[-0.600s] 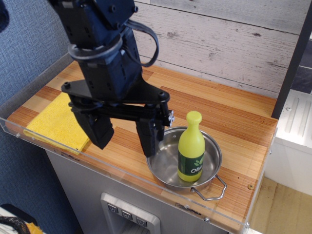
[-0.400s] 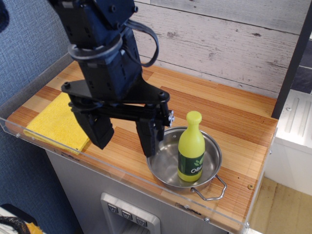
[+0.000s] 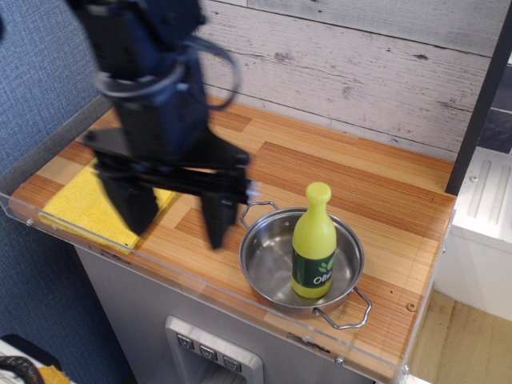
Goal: Move the napkin to the upper middle part of the table.
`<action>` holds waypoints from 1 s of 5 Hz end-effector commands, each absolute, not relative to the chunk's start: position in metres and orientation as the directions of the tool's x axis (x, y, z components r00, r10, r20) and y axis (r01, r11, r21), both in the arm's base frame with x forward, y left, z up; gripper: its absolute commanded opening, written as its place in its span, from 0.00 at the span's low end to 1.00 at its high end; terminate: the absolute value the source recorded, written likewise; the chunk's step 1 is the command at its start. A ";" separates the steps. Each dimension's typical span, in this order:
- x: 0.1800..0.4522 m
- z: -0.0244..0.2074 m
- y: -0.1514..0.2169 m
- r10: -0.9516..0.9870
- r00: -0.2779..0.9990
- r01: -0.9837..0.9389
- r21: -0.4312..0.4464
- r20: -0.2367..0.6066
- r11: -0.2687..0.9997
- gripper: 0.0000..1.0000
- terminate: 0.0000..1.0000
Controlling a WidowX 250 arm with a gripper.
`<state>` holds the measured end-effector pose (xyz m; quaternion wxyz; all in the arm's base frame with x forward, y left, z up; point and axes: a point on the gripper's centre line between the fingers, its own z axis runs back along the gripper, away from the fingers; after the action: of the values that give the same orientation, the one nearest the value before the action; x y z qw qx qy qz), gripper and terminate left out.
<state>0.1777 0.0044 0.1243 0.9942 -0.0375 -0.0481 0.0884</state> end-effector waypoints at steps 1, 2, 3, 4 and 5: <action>0.198 0.117 0.085 0.332 0.936 -0.328 -0.052 0.118 0.943 1.00 0.00; 0.215 0.098 0.126 0.407 0.908 -0.405 -0.043 0.098 0.913 1.00 0.00; 0.234 0.082 0.140 0.419 0.902 -0.419 -0.021 0.103 0.908 1.00 0.00; 0.247 0.066 0.147 0.419 0.901 -0.421 -0.003 0.115 0.907 0.00 0.00; 0.250 0.044 0.153 0.406 0.908 -0.410 0.020 0.100 0.912 0.00 0.00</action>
<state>0.2479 0.1500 0.0319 0.9763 0.0135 -0.0278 0.2140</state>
